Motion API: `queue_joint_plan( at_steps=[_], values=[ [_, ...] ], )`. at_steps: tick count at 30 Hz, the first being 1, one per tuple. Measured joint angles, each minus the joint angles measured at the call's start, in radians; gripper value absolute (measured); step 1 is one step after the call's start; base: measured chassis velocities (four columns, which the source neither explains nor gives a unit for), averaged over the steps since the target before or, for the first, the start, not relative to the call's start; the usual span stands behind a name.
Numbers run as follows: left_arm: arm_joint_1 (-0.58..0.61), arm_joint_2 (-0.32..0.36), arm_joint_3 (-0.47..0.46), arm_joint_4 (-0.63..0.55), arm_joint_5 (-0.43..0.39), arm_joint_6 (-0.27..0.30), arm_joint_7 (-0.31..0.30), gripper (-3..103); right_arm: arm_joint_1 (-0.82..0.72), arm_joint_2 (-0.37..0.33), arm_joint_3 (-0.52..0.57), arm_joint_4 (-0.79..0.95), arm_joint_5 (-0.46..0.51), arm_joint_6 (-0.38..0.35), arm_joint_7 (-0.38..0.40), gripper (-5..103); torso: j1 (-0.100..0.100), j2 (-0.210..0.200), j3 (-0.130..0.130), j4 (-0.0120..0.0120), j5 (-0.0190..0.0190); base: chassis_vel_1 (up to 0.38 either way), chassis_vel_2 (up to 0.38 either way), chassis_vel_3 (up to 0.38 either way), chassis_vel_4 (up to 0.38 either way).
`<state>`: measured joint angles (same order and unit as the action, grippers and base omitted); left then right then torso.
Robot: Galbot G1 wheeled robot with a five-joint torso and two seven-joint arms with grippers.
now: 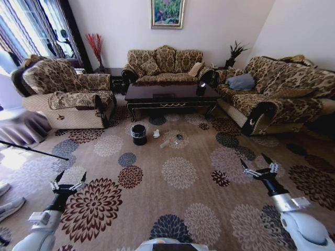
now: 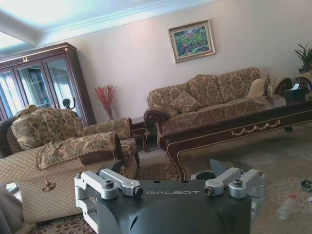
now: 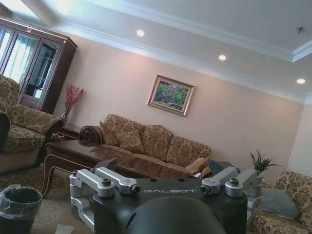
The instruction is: Move to the front of the table and pick up the trash from the floor, then place it into the trash bin.
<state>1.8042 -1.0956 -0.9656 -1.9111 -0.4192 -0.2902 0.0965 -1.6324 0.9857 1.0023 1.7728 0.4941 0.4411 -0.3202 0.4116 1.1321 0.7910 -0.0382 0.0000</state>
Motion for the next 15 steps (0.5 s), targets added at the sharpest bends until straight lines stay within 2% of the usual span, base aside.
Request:
queue_joint_plan(
  at_steps=[15],
  values=[
    [0.006, -0.008, 0.004, -0.012, -0.003, 0.006, 0.007, 100, -0.020, 0.013, 0.012, 0.016, 0.002, -0.001, 0.004, 100, -0.035, -0.079, -0.044, -0.0002, 0.0001, 0.000, 0.000, 0.000, 0.000]
  ],
)
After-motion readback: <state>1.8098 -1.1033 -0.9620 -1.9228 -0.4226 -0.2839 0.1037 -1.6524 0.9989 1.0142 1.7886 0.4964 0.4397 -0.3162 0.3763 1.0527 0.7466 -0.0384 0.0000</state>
